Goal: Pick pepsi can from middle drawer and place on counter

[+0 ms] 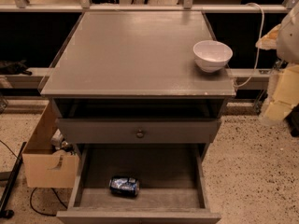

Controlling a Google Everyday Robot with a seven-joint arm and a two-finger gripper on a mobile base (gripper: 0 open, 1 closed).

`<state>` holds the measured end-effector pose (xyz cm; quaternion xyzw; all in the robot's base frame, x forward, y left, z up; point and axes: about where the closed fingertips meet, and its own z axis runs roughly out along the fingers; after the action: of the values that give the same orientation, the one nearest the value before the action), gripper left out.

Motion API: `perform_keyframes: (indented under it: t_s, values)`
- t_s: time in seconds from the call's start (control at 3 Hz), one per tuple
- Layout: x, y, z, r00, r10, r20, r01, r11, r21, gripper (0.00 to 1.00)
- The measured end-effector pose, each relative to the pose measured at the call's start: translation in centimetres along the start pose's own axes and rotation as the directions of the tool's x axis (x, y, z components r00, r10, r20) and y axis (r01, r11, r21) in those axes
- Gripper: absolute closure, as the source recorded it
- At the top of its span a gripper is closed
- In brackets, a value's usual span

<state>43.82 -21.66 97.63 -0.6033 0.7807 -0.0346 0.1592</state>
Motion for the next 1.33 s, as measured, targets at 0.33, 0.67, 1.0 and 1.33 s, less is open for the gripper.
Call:
perform_keyframes:
  t_s: [0.33, 0.67, 1.0, 1.33]
  values:
    - [0.0, 0.0, 0.0, 1.0, 0.0, 0.0, 0.0, 1.0, 0.0, 0.0]
    - [-0.7, 0.9, -0.3, 0.998, 0.017, 0.067, -0.017, 0.9999, 0.002, 0.0]
    - [-0.8, 3.6, 0.8, 0.98, 0.048, 0.194, -0.05, 0.9987, 0.004, 0.0]
    - [-0.8, 8.6, 5.9, 0.922, 0.14, 0.361, -0.133, 0.9901, -0.046, 0.0]
